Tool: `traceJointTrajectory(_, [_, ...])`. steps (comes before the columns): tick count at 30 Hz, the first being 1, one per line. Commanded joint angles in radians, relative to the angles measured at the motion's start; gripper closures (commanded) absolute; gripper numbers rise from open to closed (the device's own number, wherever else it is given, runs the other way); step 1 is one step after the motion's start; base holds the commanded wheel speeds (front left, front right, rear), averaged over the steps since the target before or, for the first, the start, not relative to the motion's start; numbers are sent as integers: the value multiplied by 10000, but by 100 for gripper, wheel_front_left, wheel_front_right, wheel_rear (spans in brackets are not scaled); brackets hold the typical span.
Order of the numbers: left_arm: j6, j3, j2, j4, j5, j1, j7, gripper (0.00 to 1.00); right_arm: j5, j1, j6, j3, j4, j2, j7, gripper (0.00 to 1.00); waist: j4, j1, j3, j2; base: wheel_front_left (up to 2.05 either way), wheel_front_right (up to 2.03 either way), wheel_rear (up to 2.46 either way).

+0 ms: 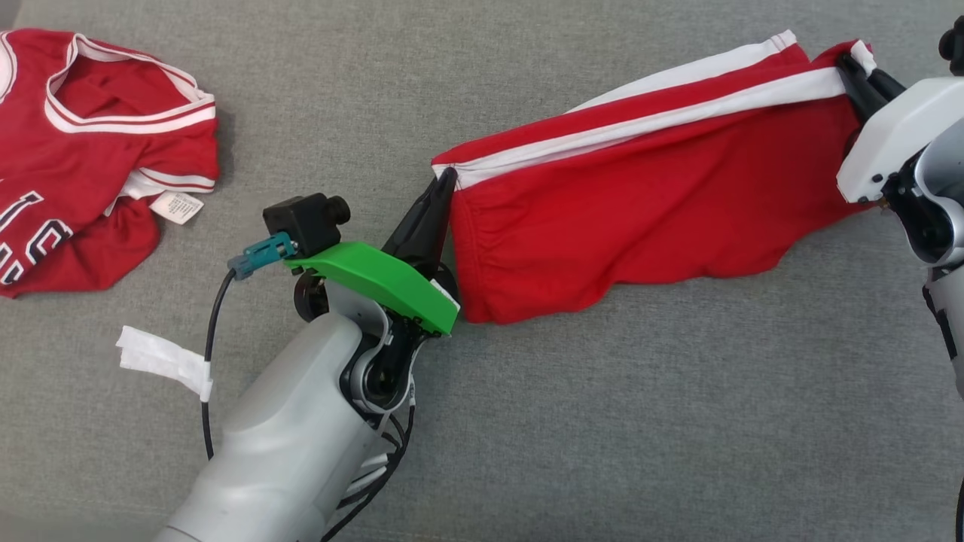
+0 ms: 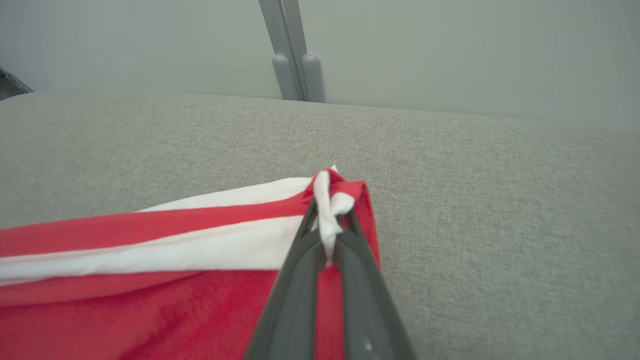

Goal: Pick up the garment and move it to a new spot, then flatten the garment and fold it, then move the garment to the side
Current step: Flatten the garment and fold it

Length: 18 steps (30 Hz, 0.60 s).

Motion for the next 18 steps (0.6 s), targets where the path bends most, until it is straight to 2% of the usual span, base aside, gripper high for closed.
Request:
traceJointTrajectory(1, [15,98,-71,144,88,-231,-96,100,-66,-284,-14,72,236,19,-230,100,389,0,420,0,0,0,0])
traceJointTrajectory(2, [-18,108,-120,211,122,-267,-113,84,-39,-364,-14,143,384,69,-334,100,408,0,442,0,0,0,0])
traceJointTrajectory(3, [-53,115,-158,313,101,-290,-127,0,5,-469,-14,213,555,122,-449,100,425,0,460,0,0,0,0])
traceJointTrajectory(4, [-71,109,-188,400,86,-310,-137,0,63,-552,-14,292,667,155,-525,22,436,0,469,0,0,0,0])
traceJointTrajectory(5, [-101,129,-229,479,48,-339,-160,0,109,-664,-14,372,774,154,-659,0,448,0,472,0,0,0,0])
traceJointTrajectory(10, [-243,227,-340,633,238,-325,-238,0,434,-841,-14,622,1146,67,-1040,0,457,0,246,0,0,0,0])
traceJointTrajectory(13, [-338,609,-288,392,642,-33,-294,0,777,-728,-14,768,1248,-26,-996,0,409,0,-35,0,0,0,0])
traceJointTrajectory(16, [-390,1563,-140,-158,1819,583,-278,0,1096,-424,-14,825,1357,-187,-641,0,378,0,-335,0,0,0,0])
traceJointTrajectory(18, [-272,2139,-13,-532,3062,1114,-270,0,1318,-188,-14,788,1490,-272,-198,0,349,0,-560,0,0,0,0])
